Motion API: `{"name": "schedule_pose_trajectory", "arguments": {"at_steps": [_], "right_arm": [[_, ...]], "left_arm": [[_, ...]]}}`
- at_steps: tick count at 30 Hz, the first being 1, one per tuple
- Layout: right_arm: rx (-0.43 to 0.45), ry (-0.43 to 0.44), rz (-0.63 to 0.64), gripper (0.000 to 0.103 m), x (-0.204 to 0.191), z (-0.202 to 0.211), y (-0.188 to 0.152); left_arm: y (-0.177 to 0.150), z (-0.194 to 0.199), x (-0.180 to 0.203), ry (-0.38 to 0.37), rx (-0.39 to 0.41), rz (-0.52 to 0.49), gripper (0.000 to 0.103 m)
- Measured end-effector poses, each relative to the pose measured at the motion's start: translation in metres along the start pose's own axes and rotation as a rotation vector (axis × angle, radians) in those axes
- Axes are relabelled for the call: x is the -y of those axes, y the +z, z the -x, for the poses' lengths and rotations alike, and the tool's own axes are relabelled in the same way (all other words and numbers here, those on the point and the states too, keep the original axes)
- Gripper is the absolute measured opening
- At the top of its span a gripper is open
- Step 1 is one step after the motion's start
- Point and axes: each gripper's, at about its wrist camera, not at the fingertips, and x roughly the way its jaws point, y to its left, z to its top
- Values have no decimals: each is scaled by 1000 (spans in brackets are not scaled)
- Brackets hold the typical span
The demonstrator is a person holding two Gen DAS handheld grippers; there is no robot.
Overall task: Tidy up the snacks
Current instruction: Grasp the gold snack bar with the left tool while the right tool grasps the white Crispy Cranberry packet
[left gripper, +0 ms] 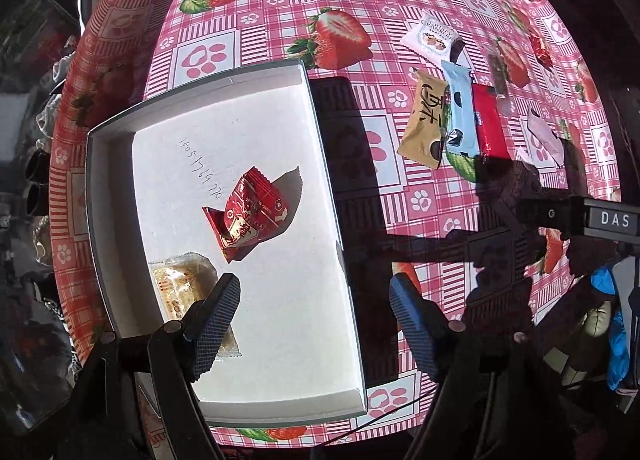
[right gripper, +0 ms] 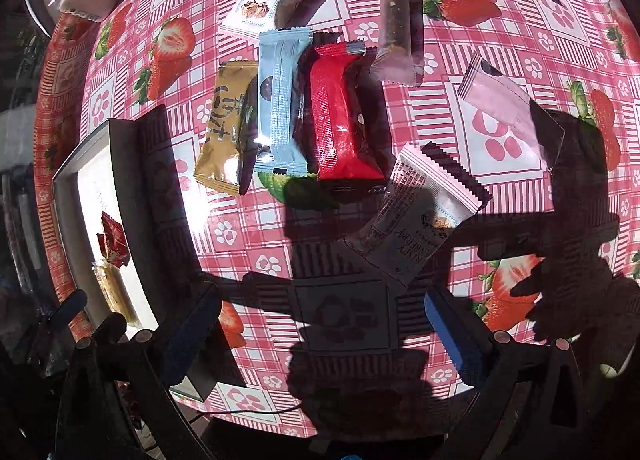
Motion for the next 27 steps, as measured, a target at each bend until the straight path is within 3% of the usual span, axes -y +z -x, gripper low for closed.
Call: {"name": "schedule_pose_trajectory", "arguments": {"at_steps": [5, 12, 17, 23, 27], "right_arm": [[5, -31, -114, 102, 62, 4, 10], [-22, -19, -176, 102, 98, -3, 7], [-38, 40, -183, 102, 88, -16, 6], [-47, 96, -206, 102, 73, -30, 27], [-61, 88, -204, 102, 66, -44, 36]], "left_arm": [[26, -8, 33, 5, -13, -72, 80], [76, -26, 63, 61, -13, -83, 80], [110, -42, 79, 87, -17, -115, 80], [151, -69, 88, 108, -31, -137, 80], [165, -83, 90, 109, -41, -146, 80]]}}
